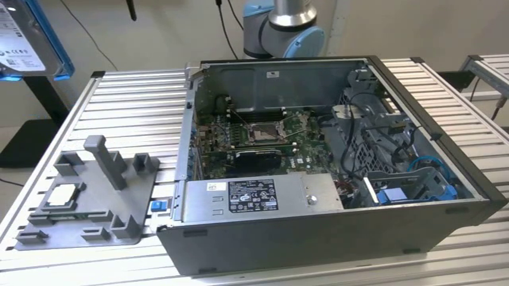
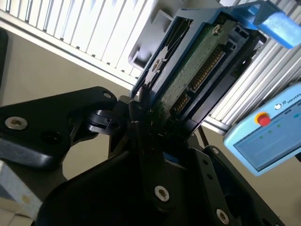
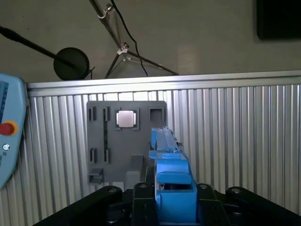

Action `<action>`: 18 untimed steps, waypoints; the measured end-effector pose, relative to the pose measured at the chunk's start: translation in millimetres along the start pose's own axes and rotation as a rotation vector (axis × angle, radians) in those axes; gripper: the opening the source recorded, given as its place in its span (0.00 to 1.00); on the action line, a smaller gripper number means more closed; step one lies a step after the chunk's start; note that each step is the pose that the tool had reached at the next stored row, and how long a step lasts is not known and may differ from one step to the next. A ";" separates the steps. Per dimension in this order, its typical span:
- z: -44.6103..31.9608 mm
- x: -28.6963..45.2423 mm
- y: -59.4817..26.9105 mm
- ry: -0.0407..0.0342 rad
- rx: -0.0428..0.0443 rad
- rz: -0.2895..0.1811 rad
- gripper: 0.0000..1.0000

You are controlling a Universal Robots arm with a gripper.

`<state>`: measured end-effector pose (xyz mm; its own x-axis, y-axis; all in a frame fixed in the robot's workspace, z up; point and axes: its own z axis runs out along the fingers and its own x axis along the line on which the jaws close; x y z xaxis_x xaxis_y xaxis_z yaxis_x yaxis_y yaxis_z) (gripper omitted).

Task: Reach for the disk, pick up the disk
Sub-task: 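Pick up the disk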

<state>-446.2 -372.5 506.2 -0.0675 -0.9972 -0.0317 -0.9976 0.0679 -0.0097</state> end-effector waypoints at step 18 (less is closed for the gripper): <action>0.5 -2.8 -40.4 0.0000 -0.0001 0.000 0.00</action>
<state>-405.7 -372.5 506.2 -0.0676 -0.9972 -0.0318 -0.9976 0.0679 -0.0096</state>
